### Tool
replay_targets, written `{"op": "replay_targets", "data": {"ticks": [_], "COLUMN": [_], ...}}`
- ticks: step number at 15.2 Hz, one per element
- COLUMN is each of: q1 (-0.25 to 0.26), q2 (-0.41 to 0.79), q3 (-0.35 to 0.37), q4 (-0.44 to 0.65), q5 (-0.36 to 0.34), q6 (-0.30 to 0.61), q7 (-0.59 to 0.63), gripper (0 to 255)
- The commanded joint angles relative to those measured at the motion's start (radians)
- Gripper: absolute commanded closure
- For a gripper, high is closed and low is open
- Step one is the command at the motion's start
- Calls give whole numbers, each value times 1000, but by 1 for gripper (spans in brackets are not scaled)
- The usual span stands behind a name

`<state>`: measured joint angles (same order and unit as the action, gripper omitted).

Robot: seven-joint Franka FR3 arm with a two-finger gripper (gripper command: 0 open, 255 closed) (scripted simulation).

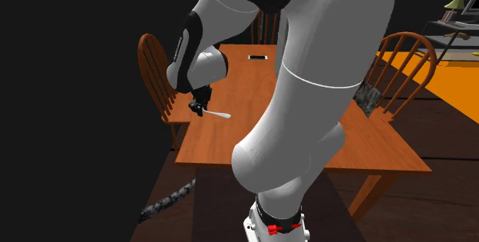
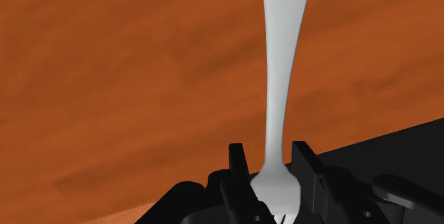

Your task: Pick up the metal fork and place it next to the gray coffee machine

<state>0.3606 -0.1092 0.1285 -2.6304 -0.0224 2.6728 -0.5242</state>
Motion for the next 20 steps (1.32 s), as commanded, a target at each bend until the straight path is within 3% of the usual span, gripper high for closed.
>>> {"op": "replay_targets", "data": {"ticks": [1, 20], "q1": [2, 14], "q2": [-29, -219], "q3": [-2, -16], "q4": [3, 112], "q5": [9, 41], "q6": [-32, -330], "q7": [-8, -37], "gripper": [255, 255]}}
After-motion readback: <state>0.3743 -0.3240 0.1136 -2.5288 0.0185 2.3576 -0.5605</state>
